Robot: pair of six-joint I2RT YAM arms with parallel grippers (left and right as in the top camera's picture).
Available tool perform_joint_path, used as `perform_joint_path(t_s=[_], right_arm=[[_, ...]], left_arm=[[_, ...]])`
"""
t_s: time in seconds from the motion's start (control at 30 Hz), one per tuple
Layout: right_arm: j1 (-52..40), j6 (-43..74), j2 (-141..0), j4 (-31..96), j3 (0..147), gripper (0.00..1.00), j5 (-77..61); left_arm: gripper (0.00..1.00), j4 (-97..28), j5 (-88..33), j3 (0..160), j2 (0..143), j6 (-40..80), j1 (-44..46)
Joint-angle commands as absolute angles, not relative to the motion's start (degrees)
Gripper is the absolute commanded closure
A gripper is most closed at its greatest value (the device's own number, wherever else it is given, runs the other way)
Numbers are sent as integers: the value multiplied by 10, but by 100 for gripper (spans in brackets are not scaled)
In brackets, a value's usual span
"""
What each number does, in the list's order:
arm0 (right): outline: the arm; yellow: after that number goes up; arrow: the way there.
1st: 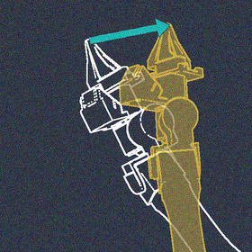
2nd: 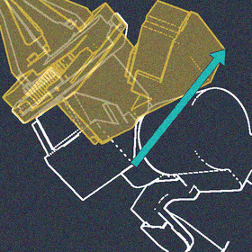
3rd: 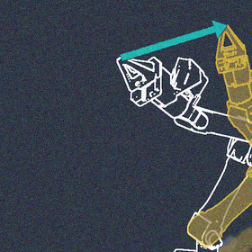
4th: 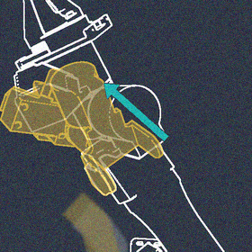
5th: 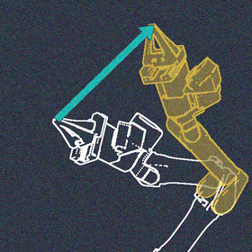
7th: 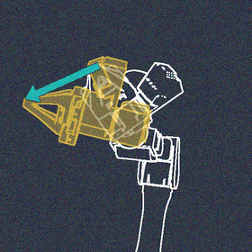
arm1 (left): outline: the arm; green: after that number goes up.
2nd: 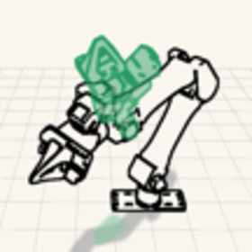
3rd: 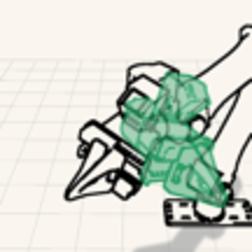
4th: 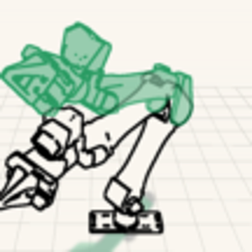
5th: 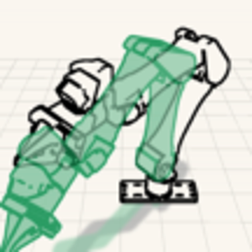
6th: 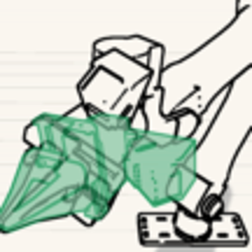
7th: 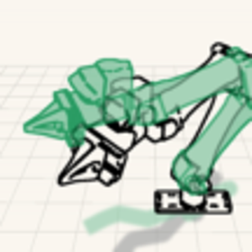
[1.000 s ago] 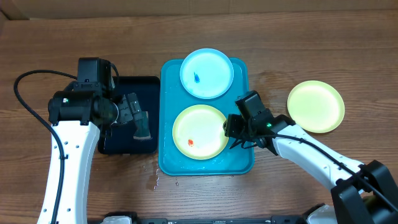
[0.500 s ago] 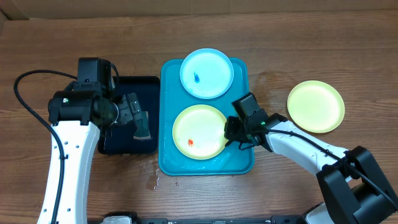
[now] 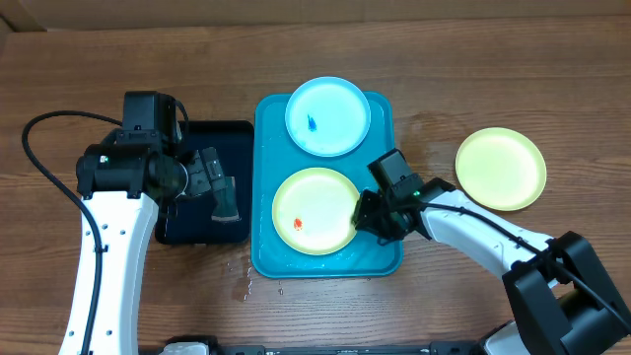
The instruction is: Clean dirty plates on tray and stack at the side
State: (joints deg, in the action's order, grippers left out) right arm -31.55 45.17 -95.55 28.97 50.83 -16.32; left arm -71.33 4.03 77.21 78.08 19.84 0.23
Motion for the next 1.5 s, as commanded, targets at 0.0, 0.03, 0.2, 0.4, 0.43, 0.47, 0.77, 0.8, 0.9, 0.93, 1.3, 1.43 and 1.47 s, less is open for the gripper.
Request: perform_joint_path(t_s=[0.0,0.03,0.2,0.4,0.43,0.47,0.77,0.8,0.9,0.93,1.3,1.43,1.47], right_arm=[[-317,401,-951,277,533,56,-126],[-317,388,-951,272,533,55,-108],[-317,343,-952,255,532,54,-60],[-322,342,-953,254,531,67,-60],[-322,342,-953,254,529,73,-60],[-322,342,-953,254,528,76,-61],[-322,336,-953,263,527,77,-78],[-322,328,-953,265,527,76,-87],[-326,325,-954,272,527,76,-91],[-328,325,-954,274,527,76,-91],[-337,332,-965,278,527,91,-91],[-337,341,-965,278,527,91,-91],[-337,341,-965,278,527,90,-91]], left_arm=[[0,-713,36,773,785,210,0],[0,-713,36,773,785,210,0],[0,-713,36,773,785,210,0],[0,-713,36,773,785,210,0],[0,-713,36,773,785,210,0],[0,-713,36,773,785,210,0],[0,-713,36,773,785,210,0],[0,-713,36,773,785,210,0],[0,-712,35,773,785,210,0],[0,-703,34,773,785,210,0],[0,-677,-26,773,786,210,0],[16,-691,-26,772,788,182,0],[21,-692,-26,771,789,176,0]])
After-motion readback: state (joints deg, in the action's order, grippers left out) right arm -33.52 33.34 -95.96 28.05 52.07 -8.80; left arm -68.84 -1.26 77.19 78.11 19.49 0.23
